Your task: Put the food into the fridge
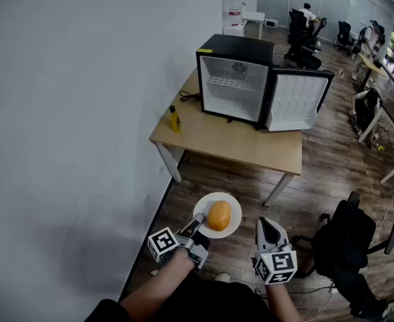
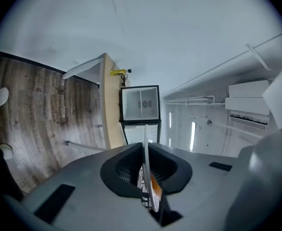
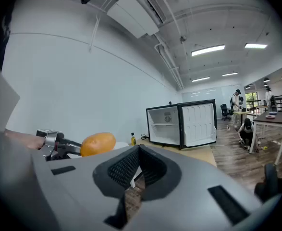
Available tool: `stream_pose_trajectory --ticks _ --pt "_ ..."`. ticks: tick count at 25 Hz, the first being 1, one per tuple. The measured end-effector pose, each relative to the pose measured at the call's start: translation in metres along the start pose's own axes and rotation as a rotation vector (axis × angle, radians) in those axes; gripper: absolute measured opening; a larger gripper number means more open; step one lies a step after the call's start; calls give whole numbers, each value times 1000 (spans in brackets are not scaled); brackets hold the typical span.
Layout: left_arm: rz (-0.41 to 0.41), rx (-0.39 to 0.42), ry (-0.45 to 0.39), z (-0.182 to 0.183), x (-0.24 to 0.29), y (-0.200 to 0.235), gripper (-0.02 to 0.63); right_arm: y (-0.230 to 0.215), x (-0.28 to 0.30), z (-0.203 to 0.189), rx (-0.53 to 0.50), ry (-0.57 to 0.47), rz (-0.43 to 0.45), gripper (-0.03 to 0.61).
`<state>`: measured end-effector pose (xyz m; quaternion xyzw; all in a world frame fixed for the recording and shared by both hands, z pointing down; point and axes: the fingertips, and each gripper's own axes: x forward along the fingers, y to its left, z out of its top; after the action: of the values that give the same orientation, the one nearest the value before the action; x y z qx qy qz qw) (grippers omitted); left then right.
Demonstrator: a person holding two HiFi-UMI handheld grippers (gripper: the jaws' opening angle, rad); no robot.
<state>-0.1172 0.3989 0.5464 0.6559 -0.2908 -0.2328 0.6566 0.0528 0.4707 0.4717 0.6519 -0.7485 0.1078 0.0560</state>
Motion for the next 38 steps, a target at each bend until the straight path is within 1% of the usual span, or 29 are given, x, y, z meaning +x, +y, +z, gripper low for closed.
stream_pose_trajectory --ticks 4,8,11,13,17,22,28,32,35,38 --pt "-3 -5 2 -6 0 0 29 1 -3 -2 -22 -1 1 60" --pt "-10 -5 -6 -6 -2 -1 29 -2 -7 4 -17 -36 -13 60" --pt "-11 -16 -15 -5 -3 -1 29 -2 -10 5 -42 -49 -26 60" --pt "-20 -25 -19 -4 -1 -1 29 0 -9 3 -58 -45 -22 60" --pt "-9 -29 -19 1 3 5 29 0 -5 -1 -51 -33 -17 60" --pt "-5 -33 0 12 21 14 29 -6 13 -1 -43 -31 -37 60" --pt "1 -42 29 38 58 20 29 -16 57 0 -7 -18 -54 60" --pt "7 -34 47 64 88 18 29 -22 93 14 -5 -35 -69 60" --pt "-23 -42 57 86 115 8 29 -27 124 29 -14 -48 -70 60" --pt "-32 -41 64 109 141 3 29 -35 155 39 -24 -36 -89 60"
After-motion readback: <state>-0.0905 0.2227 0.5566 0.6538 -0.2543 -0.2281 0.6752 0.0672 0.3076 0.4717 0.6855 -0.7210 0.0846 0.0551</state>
